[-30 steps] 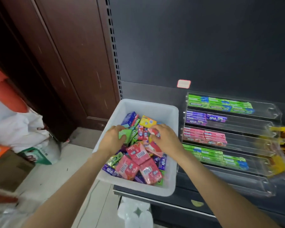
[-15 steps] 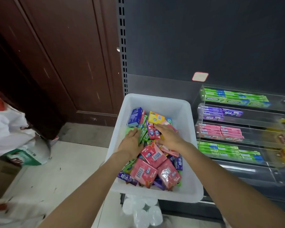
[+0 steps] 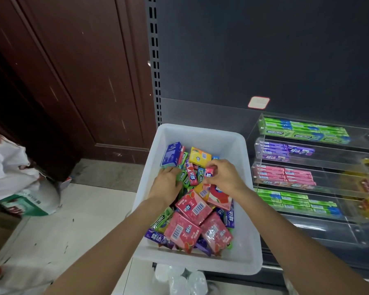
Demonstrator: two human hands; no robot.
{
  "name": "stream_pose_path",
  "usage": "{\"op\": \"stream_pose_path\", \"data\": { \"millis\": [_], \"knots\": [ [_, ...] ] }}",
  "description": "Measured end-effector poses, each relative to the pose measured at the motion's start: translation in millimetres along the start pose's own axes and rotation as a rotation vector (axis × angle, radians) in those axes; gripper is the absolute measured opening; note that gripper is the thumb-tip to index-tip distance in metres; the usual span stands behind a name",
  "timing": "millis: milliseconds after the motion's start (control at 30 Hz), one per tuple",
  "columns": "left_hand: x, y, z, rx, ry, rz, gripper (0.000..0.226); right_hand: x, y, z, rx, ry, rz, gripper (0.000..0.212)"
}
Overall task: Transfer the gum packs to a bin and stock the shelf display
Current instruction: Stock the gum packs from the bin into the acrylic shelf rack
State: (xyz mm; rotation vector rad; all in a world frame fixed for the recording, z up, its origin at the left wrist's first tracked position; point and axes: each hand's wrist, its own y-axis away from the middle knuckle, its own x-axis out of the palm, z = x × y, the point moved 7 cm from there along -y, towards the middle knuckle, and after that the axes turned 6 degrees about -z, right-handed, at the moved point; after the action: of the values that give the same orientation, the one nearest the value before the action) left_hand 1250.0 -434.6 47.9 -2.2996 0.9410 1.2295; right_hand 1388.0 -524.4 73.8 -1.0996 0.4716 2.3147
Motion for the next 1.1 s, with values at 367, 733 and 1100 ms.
{"op": "stream_pose_path", "data": {
  "millis": [367, 733, 1100],
  "knots": [
    [17, -30, -17, 0.105, -0.168, 0.145, 0.073, -23, 4, -10, 0.268, -0.695, -0.079, 0.02],
    [-9, -38, -30, 0.06, 0.134, -0.095, 0.021, -41, 25, -5, 0.3, -0.844, -0.171, 0.02],
    [-37, -23, -144, 0.102, 0.673, -0.211, 0.013, -136, 75, -50, 0.221, -0.825, -0.409, 0.031]
  ]
}}
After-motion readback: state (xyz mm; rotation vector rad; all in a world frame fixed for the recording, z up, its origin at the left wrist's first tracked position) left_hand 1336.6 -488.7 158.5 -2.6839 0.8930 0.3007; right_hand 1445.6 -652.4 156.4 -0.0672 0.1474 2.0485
